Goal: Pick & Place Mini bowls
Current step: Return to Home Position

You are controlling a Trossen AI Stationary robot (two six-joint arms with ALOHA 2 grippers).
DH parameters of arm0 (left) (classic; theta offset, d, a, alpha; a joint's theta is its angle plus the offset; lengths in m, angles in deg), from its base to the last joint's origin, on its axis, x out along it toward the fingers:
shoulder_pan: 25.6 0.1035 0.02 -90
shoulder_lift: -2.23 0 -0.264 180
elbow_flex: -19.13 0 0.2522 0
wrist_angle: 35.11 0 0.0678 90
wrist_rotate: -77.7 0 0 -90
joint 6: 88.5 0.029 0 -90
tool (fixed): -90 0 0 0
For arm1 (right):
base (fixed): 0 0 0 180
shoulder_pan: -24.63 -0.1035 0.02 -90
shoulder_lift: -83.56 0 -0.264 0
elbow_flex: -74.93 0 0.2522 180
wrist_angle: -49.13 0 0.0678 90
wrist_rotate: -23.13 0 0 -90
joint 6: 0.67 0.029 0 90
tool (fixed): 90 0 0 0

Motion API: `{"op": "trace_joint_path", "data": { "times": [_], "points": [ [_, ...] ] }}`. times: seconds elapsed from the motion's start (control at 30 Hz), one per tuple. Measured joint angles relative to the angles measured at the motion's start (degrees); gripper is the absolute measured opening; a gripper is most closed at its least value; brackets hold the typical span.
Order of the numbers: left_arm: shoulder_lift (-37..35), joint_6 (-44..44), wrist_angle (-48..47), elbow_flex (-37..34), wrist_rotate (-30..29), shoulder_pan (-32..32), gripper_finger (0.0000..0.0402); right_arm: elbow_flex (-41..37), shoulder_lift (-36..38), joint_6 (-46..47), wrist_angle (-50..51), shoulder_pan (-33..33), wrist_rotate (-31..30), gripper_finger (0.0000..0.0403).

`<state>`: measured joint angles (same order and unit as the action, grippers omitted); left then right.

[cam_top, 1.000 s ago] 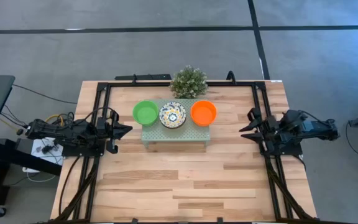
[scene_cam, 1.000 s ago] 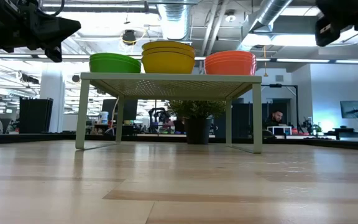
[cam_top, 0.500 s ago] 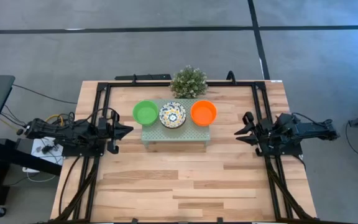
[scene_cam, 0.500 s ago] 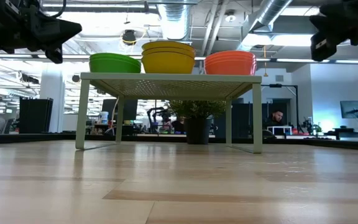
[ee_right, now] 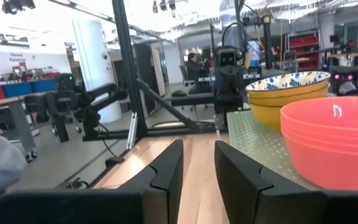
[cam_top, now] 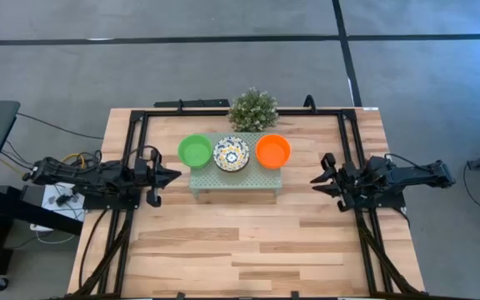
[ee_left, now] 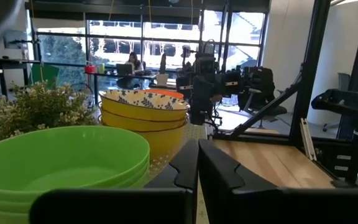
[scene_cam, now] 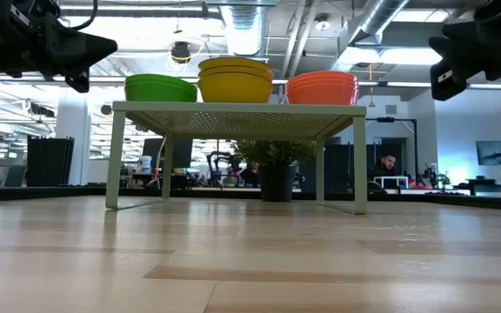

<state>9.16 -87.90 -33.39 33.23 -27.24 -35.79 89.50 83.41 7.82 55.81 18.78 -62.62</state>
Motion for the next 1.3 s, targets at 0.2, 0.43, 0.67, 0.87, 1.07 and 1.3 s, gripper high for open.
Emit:
{"op": "trace_joint_path", "data": {
  "times": [0.2,0.43,0.67,0.87,1.07,1.3],
  "points": [
    [1.4,0.0,0.0,0.0,0.0,0.0,0.0012,-0.4,0.0,-0.4,0.2,0.0,-0.1,0.0087],
    [1.6,0.0,0.0,0.0,0.0,0.0,0.0012,-0.4,0.0,-6.8,0.8,0.0,-0.2,0.0087],
    [1.6,0.0,0.0,0.0,0.0,0.0,0.0012,-0.4,0.0,-7.0,0.8,0.0,-0.2,0.0087],
    [1.6,0.0,0.0,0.0,0.0,0.0,0.0012,-0.4,0.0,-7.0,0.8,0.0,-0.2,0.0087],
    [1.6,0.0,0.1,0.0,0.0,0.0,0.0012,-0.5,0.0,-7.0,0.8,0.0,-0.2,0.0087],
    [1.6,0.0,0.1,0.0,0.0,0.0,0.0012,-0.5,0.0,-7.0,0.8,0.0,-0.2,0.0087]
  ]
}}
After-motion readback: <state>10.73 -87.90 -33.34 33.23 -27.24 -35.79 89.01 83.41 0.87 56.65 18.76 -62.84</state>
